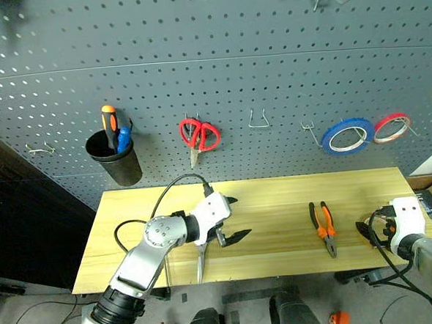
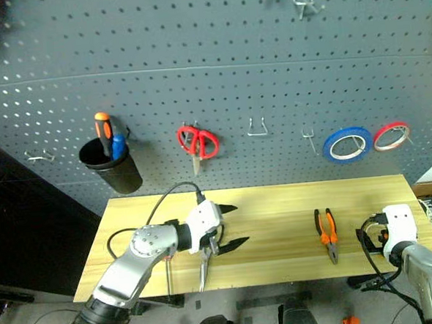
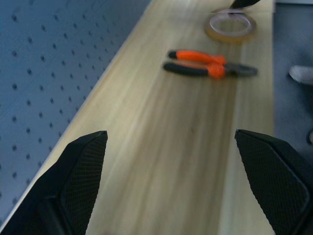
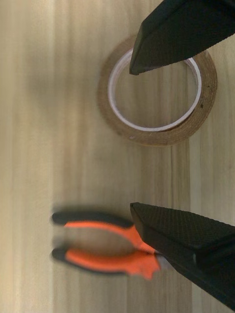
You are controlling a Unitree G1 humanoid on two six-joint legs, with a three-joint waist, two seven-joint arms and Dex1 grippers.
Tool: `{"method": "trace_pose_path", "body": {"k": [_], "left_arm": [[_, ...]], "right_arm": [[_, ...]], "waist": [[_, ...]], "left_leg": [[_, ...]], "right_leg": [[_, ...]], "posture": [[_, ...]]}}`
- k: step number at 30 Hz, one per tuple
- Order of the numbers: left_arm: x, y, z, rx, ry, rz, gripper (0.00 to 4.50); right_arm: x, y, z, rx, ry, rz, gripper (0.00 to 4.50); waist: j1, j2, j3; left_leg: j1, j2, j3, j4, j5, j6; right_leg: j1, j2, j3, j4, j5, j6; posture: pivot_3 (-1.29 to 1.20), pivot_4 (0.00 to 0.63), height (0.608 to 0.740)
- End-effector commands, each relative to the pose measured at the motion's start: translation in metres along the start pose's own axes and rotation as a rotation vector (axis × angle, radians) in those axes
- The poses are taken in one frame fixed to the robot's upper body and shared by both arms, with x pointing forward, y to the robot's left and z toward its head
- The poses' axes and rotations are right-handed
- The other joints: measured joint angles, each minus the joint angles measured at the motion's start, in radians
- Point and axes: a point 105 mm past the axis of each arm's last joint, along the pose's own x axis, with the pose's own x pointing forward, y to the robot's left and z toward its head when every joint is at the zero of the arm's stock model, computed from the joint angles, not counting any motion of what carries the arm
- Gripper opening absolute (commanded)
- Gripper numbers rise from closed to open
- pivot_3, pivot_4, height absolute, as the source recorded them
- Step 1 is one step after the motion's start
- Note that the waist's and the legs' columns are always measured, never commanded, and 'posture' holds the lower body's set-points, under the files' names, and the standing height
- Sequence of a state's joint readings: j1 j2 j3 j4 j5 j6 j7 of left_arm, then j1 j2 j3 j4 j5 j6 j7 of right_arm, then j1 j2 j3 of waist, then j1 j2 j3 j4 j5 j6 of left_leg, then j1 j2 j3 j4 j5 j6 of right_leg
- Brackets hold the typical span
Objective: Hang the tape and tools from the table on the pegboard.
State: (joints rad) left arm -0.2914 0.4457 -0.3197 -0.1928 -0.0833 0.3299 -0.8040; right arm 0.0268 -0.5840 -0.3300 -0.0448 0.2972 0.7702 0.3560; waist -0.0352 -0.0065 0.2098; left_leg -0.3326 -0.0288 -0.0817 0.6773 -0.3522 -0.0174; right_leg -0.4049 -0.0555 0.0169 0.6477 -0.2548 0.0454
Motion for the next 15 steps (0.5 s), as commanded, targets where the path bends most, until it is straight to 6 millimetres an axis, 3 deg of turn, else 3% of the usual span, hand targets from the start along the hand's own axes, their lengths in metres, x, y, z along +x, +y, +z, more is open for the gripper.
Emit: {"method": "trace_pose_path", "body": {"k": [1, 5, 11, 15], "left_arm": [[0.01, -0.011, 0.025, 0.041, -0.077, -0.055, 4.44], [0.019, -0.027, 0.038, 0.123, -0.128, -0.126, 4.44], [0.023, -0.048, 0.04, 0.173, -0.109, -0.212, 4.44], [0.026, -0.052, 0.041, 0.221, -0.122, -0.234, 4.5]], "right_arm": [[0.01, -0.012, -0.004, 0.013, 0.043, 0.004, 4.5], [0.027, -0.008, -0.005, 0.0, 0.076, 0.056, 4.5], [0.049, -0.009, -0.012, -0.059, 0.14, 0.064, 4.5], [0.056, -0.012, -0.025, -0.075, 0.231, 0.081, 3.69]], "waist": [[0.001, -0.001, 0.01], [0.0, -0.001, 0.023], [0.001, -0.002, 0.035], [0.001, -0.006, 0.037]], "left_leg": [[-0.001, 0.0, 0.0, 0.0, 0.0, 0.0], [-0.002, 0.001, 0.0, 0.0, 0.0, 0.001], [-0.003, 0.001, 0.001, 0.001, -0.001, 0.001], [-0.003, 0.001, 0.001, 0.001, 0.0, 0.0]], "right_leg": [[-0.001, 0.0, 0.0, 0.0, 0.0, 0.0], [-0.002, -0.002, 0.0, -0.002, 0.0, 0.0], [-0.002, -0.002, 0.0, -0.002, 0.0, 0.0], [-0.002, -0.002, 0.0, -0.002, 0.0, 0.001]], "posture": [[-0.04, 0.27, 0.74], [-0.04, 0.28, 0.74], [-0.03, 0.282, 0.74], [-0.02, 0.271, 0.74]]}}
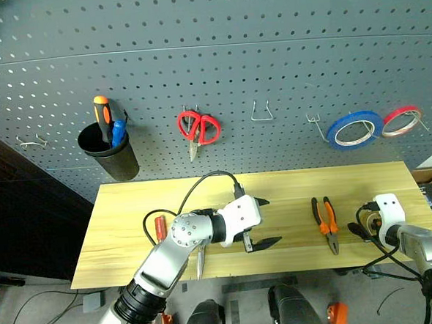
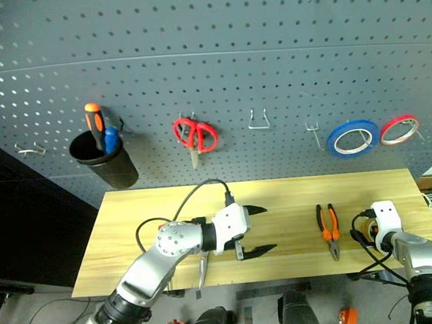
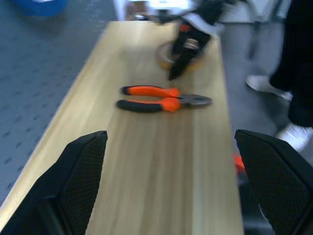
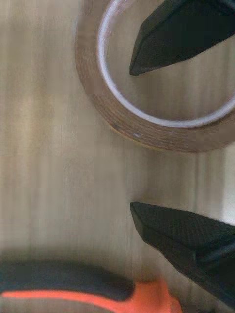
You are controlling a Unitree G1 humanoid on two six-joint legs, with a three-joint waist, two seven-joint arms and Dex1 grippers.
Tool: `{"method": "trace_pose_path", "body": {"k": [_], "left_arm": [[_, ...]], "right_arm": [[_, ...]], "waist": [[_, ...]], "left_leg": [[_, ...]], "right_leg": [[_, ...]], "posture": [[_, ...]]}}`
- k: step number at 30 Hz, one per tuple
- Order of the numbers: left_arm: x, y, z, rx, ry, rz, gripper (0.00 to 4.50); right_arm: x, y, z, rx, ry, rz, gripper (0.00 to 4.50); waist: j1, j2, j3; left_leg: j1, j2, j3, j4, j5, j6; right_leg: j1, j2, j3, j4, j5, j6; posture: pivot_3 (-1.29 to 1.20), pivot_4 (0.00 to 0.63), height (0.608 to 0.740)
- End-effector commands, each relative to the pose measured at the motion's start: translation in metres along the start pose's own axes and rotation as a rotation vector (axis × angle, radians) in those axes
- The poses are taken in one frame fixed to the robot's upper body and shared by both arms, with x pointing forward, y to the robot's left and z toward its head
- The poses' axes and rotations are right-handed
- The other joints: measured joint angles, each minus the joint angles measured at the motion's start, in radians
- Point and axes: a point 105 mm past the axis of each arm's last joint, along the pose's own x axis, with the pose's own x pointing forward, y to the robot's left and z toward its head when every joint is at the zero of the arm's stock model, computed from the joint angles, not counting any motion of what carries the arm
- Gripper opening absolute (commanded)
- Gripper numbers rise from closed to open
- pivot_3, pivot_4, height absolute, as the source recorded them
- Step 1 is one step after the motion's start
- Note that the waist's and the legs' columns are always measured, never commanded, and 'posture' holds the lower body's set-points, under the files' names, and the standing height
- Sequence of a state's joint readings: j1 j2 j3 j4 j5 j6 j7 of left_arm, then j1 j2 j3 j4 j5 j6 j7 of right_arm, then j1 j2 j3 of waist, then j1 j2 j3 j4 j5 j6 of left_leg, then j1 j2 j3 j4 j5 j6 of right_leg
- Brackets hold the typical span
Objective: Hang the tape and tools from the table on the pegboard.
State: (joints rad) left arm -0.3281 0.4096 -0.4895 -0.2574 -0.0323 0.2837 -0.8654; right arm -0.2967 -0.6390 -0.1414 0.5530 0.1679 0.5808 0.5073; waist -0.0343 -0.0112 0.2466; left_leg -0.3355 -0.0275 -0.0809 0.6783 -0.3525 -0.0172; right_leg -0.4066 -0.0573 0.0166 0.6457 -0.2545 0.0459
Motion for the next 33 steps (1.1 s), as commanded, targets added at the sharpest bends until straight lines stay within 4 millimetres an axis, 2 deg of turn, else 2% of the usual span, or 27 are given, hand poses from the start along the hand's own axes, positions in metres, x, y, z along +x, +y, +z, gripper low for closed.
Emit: {"method": "trace_pose_path", "body": {"k": [1, 3, 7, 10, 12, 14, 18, 21, 23, 25, 27, 33], "left_arm": [[0.003, -0.002, 0.015, 0.095, -0.047, -0.016, 4.5], [0.005, -0.001, 0.016, 0.106, -0.053, -0.024, 4.5], [0.005, 0.002, 0.028, 0.019, -0.124, -0.041, 4.5], [0.008, 0.009, 0.033, 0.03, -0.143, -0.029, 4.5], [0.01, 0.009, 0.035, 0.034, -0.153, -0.034, 4.5], [0.01, 0.008, 0.047, 0.017, -0.213, -0.046, 4.5], [0.01, 0.011, 0.057, 0.032, -0.262, -0.048, 4.5], [0.009, 0.016, 0.056, 0.049, -0.266, -0.016, 4.5], [0.007, 0.024, 0.054, 0.06, -0.265, 0.044, 4.5], [0.003, 0.033, 0.051, 0.065, -0.268, 0.12, 4.5], [-0.002, 0.041, 0.048, 0.07, -0.273, 0.183, 4.5], [-0.017, 0.063, 0.056, 0.085, -0.338, 0.358, 4.5]], "right_arm": [[0.004, -0.006, -0.019, -0.022, 0.097, 0.002, 3.34], [0.006, -0.007, -0.023, -0.019, 0.126, 0.005, 2.67], [0.008, -0.01, -0.033, 0.033, 0.172, 0.001, 1.32], [0.007, -0.018, -0.029, 0.031, 0.144, -0.041, 0.46], [0.005, -0.021, -0.023, 0.035, 0.108, -0.056, 0.44], [-0.002, -0.019, -0.014, 0.002, 0.044, -0.056, 0.44], [-0.034, -0.008, 0.004, -0.131, -0.095, -0.089, 0.44], [-0.068, 0.018, 0.016, -0.243, -0.213, -0.132, 0.44], [-0.086, 0.047, 0.018, -0.33, -0.272, -0.138, 0.44], [-0.097, 0.082, 0.016, -0.334, -0.332, -0.13, 0.44], [-0.108, 0.111, 0.022, -0.36, -0.417, -0.165, 0.44], [-0.139, 0.167, 0.074, -0.601, -0.795, -0.263, 0.44]], "waist": [[0.001, -0.001, 0.001], [0.002, -0.002, 0.0], [0.003, -0.006, -0.002], [0.005, -0.01, -0.005], [0.005, -0.011, -0.009], [0.007, -0.009, -0.009], [0.017, 0.0, -0.015], [0.013, 0.01, -0.02], [0.003, 0.012, -0.022], [-0.001, 0.012, -0.023], [-0.002, 0.011, -0.024], [-0.005, 0.01, -0.025]], "left_leg": [[0.0, 0.0, 0.0, 0.0, 0.0, 0.0], [0.0, 0.0, 0.0, 0.001, 0.0, 0.0], [0.0, 0.0, -0.001, 0.002, 0.002, -0.003], [0.0, 0.0, -0.001, 0.002, 0.002, -0.004], [0.0, 0.0, -0.001, 0.002, 0.002, -0.004], [0.0, -0.001, 0.0, 0.002, 0.002, -0.004], [-0.011, -0.002, -0.003, 0.004, 0.003, -0.005], [-0.022, -0.003, 0.0, 0.005, 0.003, -0.005], [-0.022, -0.003, 0.001, 0.005, 0.003, -0.005], [-0.02, -0.002, 0.0, 0.005, 0.004, -0.006], [-0.019, 0.0, 0.0, 0.005, 0.005, -0.009], [-0.014, -0.002, 0.001, 0.005, 0.008, -0.011]], "right_leg": [[0.0, 0.0, 0.0, 0.0, 0.0, 0.0], [0.001, 0.0, 0.0, 0.0, 0.0, 0.0], [0.001, 0.0, 0.0, 0.0, 0.001, 0.0], [0.001, 0.0, 0.0, -0.001, 0.001, 0.001], [0.001, 0.0, 0.0, -0.001, 0.002, 0.001], [0.001, 0.0, -0.001, -0.001, 0.002, 0.002], [-0.008, -0.002, -0.001, -0.001, 0.003, 0.003], [-0.02, -0.004, -0.002, 0.002, 0.003, 0.003], [-0.021, -0.004, -0.001, 0.002, 0.003, 0.004], [-0.019, -0.003, -0.001, 0.002, 0.003, 0.004], [-0.018, 0.0, -0.001, 0.002, 0.005, 0.003], [-0.015, 0.003, 0.001, 0.001, 0.007, 0.004]], "posture": [[-0.02, 0.271, 0.74], [-0.01, 0.26, 0.74], [-0.01, 0.238, 0.74], [-0.03, 0.215, 0.74], [-0.04, 0.21, 0.74], [-0.05, 0.198, 0.74], [-0.07, 0.19, 0.74], [-0.08, 0.191, 0.74], [-0.1, 0.192, 0.74], [-0.1, 0.192, 0.74], [-0.11, 0.191, 0.74], [-0.12, 0.192, 0.74]]}}
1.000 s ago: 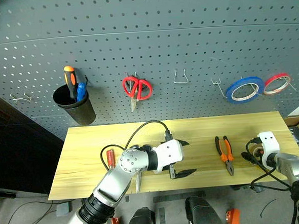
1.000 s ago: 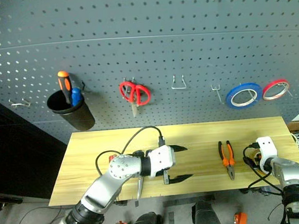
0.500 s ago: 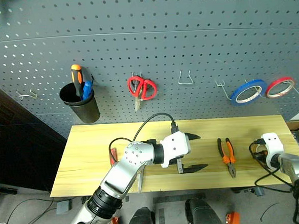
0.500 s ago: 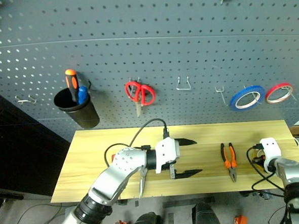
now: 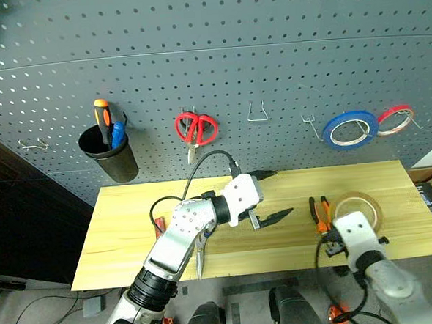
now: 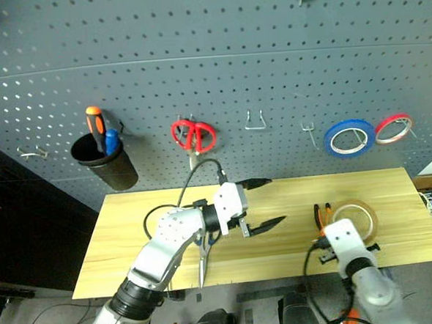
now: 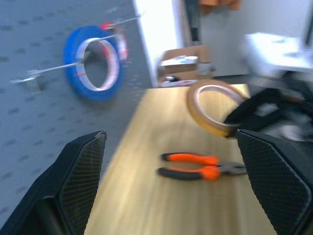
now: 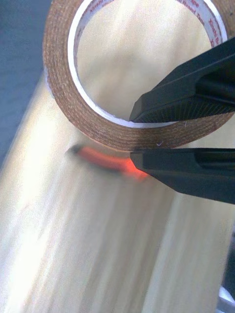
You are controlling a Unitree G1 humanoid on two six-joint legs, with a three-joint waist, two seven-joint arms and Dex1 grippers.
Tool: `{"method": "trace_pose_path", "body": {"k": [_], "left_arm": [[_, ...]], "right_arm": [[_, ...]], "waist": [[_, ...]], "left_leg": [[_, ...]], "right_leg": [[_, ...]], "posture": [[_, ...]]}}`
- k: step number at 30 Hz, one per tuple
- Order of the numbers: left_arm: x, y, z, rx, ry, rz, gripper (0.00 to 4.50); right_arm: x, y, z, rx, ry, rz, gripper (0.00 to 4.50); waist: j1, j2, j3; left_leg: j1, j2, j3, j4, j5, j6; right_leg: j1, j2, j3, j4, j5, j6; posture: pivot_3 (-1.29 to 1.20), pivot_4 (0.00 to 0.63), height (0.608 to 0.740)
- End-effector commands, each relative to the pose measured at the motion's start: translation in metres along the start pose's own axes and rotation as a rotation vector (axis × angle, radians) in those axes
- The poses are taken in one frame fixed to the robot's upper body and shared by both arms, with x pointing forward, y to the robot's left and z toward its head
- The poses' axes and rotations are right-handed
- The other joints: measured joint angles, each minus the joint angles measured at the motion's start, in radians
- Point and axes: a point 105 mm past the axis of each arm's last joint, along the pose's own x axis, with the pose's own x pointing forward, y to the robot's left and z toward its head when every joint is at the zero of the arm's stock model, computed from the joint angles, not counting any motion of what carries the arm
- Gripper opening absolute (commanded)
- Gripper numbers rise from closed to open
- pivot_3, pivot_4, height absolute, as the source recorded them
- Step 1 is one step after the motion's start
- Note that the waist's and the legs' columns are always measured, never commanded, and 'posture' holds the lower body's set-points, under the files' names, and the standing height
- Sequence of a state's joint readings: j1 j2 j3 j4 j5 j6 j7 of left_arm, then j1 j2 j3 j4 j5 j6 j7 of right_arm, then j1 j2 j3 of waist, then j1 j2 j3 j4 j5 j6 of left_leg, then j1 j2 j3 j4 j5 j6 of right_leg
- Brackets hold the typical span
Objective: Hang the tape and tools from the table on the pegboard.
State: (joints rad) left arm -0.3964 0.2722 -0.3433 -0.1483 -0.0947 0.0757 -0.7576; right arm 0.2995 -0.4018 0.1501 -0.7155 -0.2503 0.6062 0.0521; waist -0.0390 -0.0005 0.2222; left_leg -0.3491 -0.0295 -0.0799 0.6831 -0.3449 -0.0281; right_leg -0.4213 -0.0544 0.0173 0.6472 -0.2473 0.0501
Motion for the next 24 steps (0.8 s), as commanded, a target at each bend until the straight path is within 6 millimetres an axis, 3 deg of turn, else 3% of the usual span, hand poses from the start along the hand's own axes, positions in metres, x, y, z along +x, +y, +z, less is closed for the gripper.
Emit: {"method": "trace_pose_path", "body": {"k": [1, 7, 12, 19, 24], "left_arm": [[-0.003, 0.016, 0.017, 0.033, -0.082, 0.121, 4.5], [-0.009, 0.01, 0.02, 0.002, -0.102, 0.115, 4.5], [-0.011, 0.018, 0.021, -0.059, -0.112, 0.163, 4.5], [-0.009, 0.024, 0.022, -0.045, -0.111, 0.183, 4.5], [-0.012, 0.025, 0.019, -0.056, -0.104, 0.189, 4.5]], "right_arm": [[-0.004, -0.007, 0.061, -0.142, -0.29, -0.109, 0.44], [0.012, -0.014, 0.088, -0.148, -0.433, -0.112, 0.44], [0.036, -0.011, 0.098, -0.075, -0.491, -0.054, 0.44], [0.078, -0.015, 0.104, 0.021, -0.532, 0.039, 0.44], [0.086, -0.017, 0.1, 0.029, -0.531, 0.076, 0.44]], "waist": [[-0.001, -0.002, -0.001], [0.0, -0.006, -0.004], [0.001, -0.007, -0.005], [0.001, -0.01, -0.008], [0.005, -0.01, -0.008]], "left_leg": [[0.0, 0.0, 0.0, 0.0, 0.0, 0.0], [0.0, 0.0, -0.001, -0.002, 0.0, 0.0], [0.0, 0.0, 0.0, -0.001, 0.0, 0.0], [0.0, 0.0, 0.001, -0.001, 0.0, 0.001], [0.0, 0.0, 0.001, -0.002, 0.0, 0.001]], "right_leg": [[0.0, 0.0, 0.0, 0.0, 0.0, 0.0], [-0.001, 0.0, -0.001, -0.002, 0.0, 0.0], [0.0, 0.0, -0.001, 0.0, 0.001, -0.002], [0.0, 0.0, 0.0, 0.001, 0.002, -0.002], [-0.001, 0.0, -0.001, 0.0, 0.002, -0.002]], "posture": [[-0.12, 0.188, 0.74], [-0.1, 0.176, 0.74], [-0.07, 0.167, 0.74], [-0.06, 0.16, 0.74], [-0.05, 0.158, 0.74]]}}
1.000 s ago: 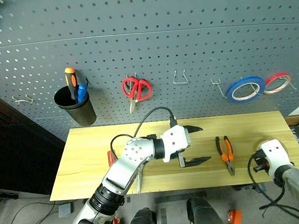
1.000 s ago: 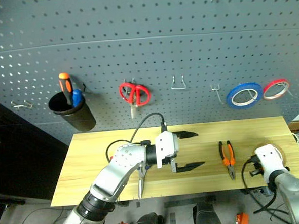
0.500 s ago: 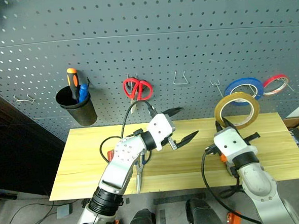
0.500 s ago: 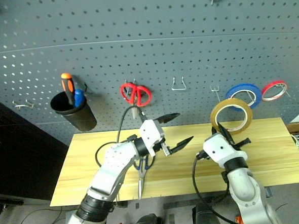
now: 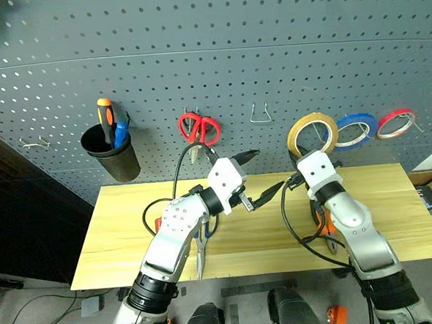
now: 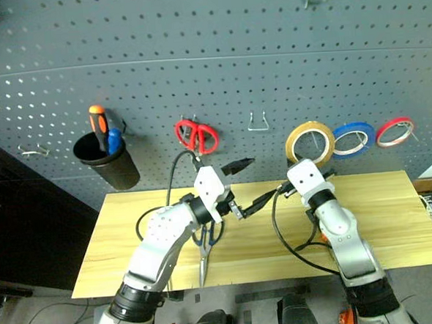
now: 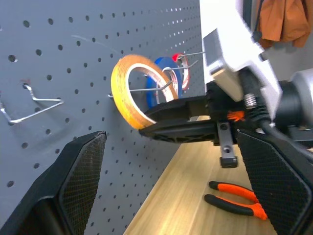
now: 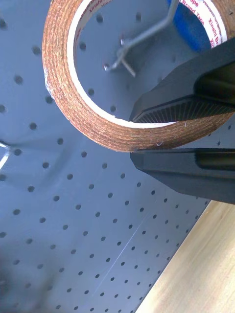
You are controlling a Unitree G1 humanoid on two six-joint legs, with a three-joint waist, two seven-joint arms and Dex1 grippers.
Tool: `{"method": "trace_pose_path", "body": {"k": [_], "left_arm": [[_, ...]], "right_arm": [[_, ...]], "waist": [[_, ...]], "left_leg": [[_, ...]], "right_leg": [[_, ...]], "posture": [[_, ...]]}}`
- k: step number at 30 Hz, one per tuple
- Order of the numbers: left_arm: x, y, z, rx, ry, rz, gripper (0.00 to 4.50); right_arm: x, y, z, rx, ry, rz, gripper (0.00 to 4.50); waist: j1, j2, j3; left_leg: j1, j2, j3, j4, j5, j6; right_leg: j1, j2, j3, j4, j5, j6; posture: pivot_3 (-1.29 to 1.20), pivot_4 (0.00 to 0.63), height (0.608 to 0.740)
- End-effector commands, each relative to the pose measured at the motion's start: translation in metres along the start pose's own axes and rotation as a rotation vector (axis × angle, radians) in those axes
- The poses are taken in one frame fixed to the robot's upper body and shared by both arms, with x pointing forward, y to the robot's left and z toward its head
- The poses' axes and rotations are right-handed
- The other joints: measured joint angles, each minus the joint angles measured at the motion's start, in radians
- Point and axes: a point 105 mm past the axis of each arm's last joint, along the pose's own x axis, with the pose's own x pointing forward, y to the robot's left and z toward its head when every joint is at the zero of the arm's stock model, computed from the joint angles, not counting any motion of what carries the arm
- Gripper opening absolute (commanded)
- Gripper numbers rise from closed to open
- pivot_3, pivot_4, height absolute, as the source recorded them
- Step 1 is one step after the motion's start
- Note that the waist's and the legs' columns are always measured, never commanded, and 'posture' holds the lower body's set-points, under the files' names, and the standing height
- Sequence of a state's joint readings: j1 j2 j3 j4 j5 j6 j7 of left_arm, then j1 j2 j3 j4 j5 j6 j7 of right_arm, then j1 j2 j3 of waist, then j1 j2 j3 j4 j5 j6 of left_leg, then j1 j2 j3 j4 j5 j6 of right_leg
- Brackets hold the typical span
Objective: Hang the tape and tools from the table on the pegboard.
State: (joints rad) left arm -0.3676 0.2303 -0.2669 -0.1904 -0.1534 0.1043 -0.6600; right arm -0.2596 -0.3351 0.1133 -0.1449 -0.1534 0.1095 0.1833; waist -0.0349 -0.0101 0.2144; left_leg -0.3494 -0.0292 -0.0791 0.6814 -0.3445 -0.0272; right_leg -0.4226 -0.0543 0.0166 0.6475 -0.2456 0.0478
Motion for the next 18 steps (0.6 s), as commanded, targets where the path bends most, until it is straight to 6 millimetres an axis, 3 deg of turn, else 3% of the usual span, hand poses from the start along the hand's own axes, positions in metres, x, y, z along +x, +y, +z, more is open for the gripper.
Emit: {"method": "trace_pose_path", "body": {"k": [1, 4, 9, 12, 16, 18], "left_arm": [[-0.002, 0.007, 0.007, -0.004, -0.027, 0.031, 4.5], [-0.005, 0.015, -0.001, -0.043, 0.004, 0.078, 4.5], [-0.01, 0.009, -0.008, 0.019, 0.039, 0.021, 4.5], [-0.017, -0.001, -0.015, 0.062, 0.07, -0.065, 4.5], [-0.023, -0.009, -0.024, 0.112, 0.106, -0.159, 4.5], [-0.024, -0.012, -0.025, 0.12, 0.108, -0.19, 4.5]], "right_arm": [[-0.002, -0.008, 0.008, 0.004, -0.051, -0.01, 0.79], [-0.011, -0.007, 0.004, -0.007, -0.023, -0.037, 1.74], [-0.041, -0.006, -0.015, 0.022, 0.117, -0.112, 3.44], [-0.07, -0.002, -0.05, 0.109, 0.334, -0.162, 4.43], [-0.092, 0.003, -0.093, 0.356, 0.616, -0.255, 4.47], [-0.09, 0.011, -0.105, 0.442, 0.704, -0.198, 4.47]], "waist": [[0.001, 0.0, 0.0], [0.002, 0.0, -0.003], [0.005, 0.0, -0.009], [0.006, 0.001, -0.013], [0.003, 0.003, -0.016], [0.0, 0.004, -0.017]], "left_leg": [[0.0, 0.0, 0.0, 0.0, 0.0, 0.0], [0.0, 0.0, 0.0, 0.0, 0.0, 0.0], [0.0, 0.0, 0.0, 0.001, 0.0, 0.0], [0.0, 0.0, 0.0, 0.001, 0.0, 0.0], [0.002, 0.0, 0.001, 0.001, 0.0, 0.0], [0.003, 0.0, 0.001, 0.001, 0.0, 0.0]], "right_leg": [[0.0, 0.0, 0.0, 0.0, 0.0, 0.0], [0.0, 0.0, 0.0, 0.0, 0.0, 0.0], [0.0, 0.0, 0.0, 0.001, 0.0, 0.0], [0.0, 0.0, 0.001, 0.002, 0.0, 0.0], [0.001, 0.0, 0.001, 0.002, 0.0, 0.0], [0.001, 0.0, 0.002, 0.003, 0.001, -0.001]], "posture": [[-0.05, 0.158, 0.74], [-0.05, 0.158, 0.74], [-0.04, 0.162, 0.74], [-0.03, 0.166, 0.74], [-0.04, 0.172, 0.74], [-0.05, 0.172, 0.74]]}}
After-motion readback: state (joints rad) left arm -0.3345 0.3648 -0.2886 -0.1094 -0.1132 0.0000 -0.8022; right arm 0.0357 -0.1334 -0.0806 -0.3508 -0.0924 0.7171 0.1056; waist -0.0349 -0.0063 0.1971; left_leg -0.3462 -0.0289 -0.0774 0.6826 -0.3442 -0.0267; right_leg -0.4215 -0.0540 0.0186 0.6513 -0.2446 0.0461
